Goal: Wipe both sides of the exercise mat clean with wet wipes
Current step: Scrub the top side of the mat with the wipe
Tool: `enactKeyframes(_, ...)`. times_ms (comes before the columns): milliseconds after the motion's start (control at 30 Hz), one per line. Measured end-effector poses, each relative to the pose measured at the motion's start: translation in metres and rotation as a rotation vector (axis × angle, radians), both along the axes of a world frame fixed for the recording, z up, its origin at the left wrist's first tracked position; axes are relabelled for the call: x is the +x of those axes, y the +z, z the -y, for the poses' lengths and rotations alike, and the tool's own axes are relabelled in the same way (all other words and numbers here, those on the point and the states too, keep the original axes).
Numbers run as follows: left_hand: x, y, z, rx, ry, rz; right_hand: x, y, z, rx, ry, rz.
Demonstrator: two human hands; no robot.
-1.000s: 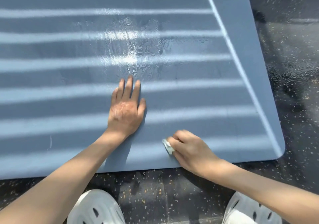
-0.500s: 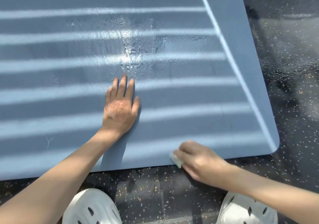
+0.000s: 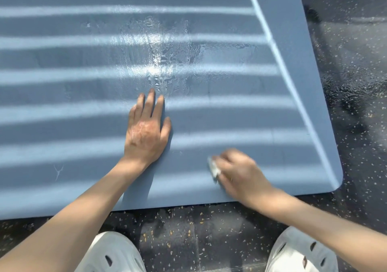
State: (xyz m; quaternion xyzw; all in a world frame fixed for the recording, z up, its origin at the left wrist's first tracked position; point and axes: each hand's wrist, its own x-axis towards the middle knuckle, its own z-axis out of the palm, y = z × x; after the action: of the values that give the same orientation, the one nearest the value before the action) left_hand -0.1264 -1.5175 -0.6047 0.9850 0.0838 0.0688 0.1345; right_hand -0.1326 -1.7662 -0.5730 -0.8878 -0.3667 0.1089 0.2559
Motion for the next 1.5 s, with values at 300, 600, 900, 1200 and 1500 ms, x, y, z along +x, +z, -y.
enactKeyframes(300,0.001,-0.001,0.001,0.023,0.003,0.007,0.034,-0.003,-0.018,0.012,-0.071,0.082)
enactKeyframes(600,0.001,0.000,0.001,0.020,0.007,0.012,0.057,-0.004,-0.035,0.005,-0.081,0.058)
enactKeyframes(900,0.043,0.010,-0.004,-0.069,0.010,0.029,0.090,-0.006,-0.048,0.048,-0.270,0.119)
enactKeyframes(1200,0.141,0.022,-0.009,0.023,-0.030,-0.046,0.139,-0.006,-0.056,-0.002,-0.371,0.134)
enactKeyframes(1500,0.200,0.018,-0.029,0.071,-0.037,-0.078,0.182,-0.008,-0.066,0.050,-0.440,0.186)
